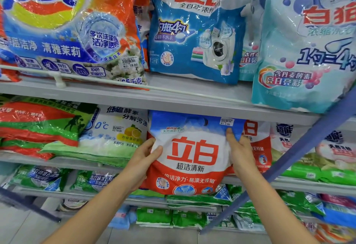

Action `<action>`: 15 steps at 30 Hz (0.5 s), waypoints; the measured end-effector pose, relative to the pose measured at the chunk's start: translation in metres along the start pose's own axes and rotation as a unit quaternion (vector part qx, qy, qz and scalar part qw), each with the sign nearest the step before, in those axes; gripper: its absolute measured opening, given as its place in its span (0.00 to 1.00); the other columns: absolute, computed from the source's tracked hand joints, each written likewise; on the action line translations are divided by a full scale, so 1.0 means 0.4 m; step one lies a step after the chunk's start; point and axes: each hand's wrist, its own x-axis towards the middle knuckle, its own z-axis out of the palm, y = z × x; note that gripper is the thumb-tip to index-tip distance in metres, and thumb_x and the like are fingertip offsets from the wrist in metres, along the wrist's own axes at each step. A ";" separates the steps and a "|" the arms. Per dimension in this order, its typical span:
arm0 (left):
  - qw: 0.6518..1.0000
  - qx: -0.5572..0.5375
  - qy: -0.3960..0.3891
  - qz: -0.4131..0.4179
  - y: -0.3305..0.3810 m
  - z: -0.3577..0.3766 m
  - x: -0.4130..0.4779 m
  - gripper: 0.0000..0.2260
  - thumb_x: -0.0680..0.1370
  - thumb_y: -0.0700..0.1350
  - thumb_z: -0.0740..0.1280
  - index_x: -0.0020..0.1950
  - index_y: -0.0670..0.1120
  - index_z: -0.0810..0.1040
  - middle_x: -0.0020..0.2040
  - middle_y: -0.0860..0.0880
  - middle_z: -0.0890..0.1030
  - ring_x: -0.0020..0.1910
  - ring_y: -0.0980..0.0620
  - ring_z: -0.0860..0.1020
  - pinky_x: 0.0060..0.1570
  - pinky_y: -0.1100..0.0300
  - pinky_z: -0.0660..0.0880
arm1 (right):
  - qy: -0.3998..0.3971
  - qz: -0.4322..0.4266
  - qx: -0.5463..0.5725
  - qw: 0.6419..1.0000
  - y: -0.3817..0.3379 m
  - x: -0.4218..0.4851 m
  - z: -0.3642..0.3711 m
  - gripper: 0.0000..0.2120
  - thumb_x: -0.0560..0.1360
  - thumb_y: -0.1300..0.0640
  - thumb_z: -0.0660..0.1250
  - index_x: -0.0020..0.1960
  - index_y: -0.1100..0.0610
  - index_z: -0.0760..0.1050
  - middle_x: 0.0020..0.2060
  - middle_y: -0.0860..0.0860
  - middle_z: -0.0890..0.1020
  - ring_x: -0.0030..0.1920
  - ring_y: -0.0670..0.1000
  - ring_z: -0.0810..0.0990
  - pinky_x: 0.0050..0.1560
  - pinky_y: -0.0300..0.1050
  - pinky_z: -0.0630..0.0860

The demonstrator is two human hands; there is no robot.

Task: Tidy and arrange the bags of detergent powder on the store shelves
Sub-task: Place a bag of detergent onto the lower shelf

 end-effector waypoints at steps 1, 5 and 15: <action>1.000 0.010 0.019 0.014 0.003 0.003 0.000 0.13 0.70 0.47 0.65 0.54 0.46 0.75 0.42 0.52 0.85 0.41 0.53 0.83 0.38 0.63 0.79 | 0.000 0.002 -0.001 1.000 0.003 0.002 0.002 0.16 0.80 0.56 0.57 0.36 0.59 0.71 0.30 0.56 0.75 0.33 0.54 0.74 0.33 0.43 0.70; 0.988 0.102 0.070 0.094 0.018 0.015 0.001 0.04 0.76 0.40 0.65 0.50 0.48 0.76 0.41 0.52 0.83 0.38 0.57 0.82 0.34 0.67 0.76 | 0.003 0.005 -0.011 1.000 -0.008 0.001 0.013 0.18 0.80 0.56 0.58 0.33 0.58 0.69 0.26 0.51 0.73 0.27 0.47 0.72 0.27 0.36 0.67; 0.933 0.210 0.181 0.230 0.015 -0.013 0.047 0.12 0.80 0.41 0.63 0.35 0.43 0.71 0.31 0.47 0.72 0.30 0.57 0.69 0.31 0.63 0.66 | -0.018 -0.086 -0.106 0.990 -0.030 0.008 0.004 0.22 0.80 0.58 0.59 0.27 0.56 0.62 0.19 0.46 0.63 0.19 0.42 0.60 0.22 0.35 0.56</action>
